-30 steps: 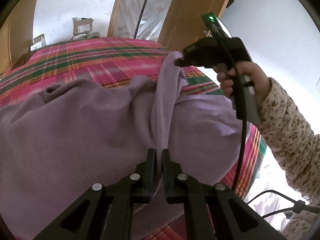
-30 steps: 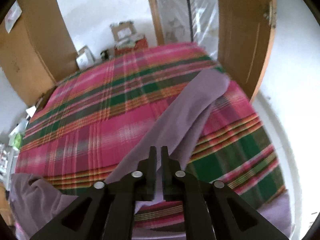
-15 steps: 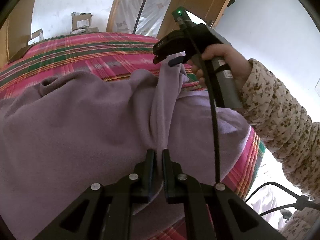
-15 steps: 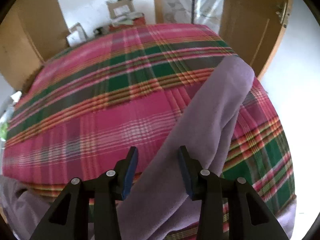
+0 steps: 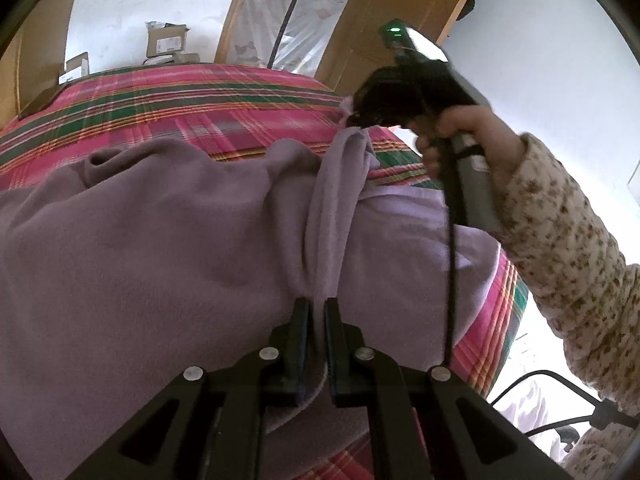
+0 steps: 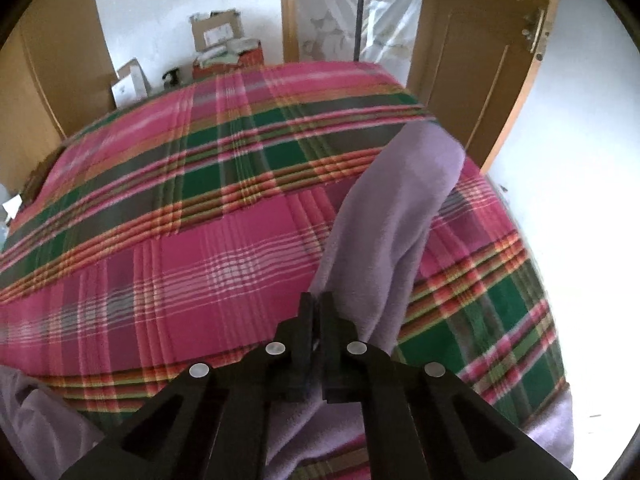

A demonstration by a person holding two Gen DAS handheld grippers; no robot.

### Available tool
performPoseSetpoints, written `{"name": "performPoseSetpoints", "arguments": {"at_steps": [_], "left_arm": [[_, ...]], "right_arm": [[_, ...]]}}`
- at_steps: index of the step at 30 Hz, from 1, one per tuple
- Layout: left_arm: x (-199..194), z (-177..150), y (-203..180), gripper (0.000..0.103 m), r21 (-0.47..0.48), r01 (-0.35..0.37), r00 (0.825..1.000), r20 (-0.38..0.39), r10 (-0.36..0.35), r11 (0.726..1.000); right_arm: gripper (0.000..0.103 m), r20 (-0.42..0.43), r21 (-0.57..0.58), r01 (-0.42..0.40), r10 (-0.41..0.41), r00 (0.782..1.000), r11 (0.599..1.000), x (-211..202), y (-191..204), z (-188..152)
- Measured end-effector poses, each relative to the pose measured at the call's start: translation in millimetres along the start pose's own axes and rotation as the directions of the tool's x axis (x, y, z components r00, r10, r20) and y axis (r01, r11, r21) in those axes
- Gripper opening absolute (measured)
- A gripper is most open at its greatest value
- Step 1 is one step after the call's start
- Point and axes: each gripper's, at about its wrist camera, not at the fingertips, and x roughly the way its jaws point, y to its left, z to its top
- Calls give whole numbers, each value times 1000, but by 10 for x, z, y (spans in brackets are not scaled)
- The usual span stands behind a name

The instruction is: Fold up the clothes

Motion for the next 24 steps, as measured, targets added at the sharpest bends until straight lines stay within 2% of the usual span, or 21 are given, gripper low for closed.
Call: {"name": "performPoseSetpoints", "arguments": {"at_steps": [12, 18, 21, 24], "left_arm": [[-127, 17, -93, 8, 0, -57, 997, 57, 57, 998], [-74, 12, -151, 8, 15, -90, 995, 47, 89, 996], [-69, 7, -140, 8, 10, -104, 994, 45, 103, 995], [-48, -6, -152, 8, 22, -122, 992, 41, 121, 992]], "right_arm": [[2, 158, 100, -102, 86, 984, 990, -737, -490, -285], [2, 171, 151, -122, 96, 981, 981, -876, -714, -643], [2, 161, 184, -124, 95, 982, 975, -832, -826, -817], [3, 146, 242, -163, 131, 981, 956, -721, -983, -957]]}}
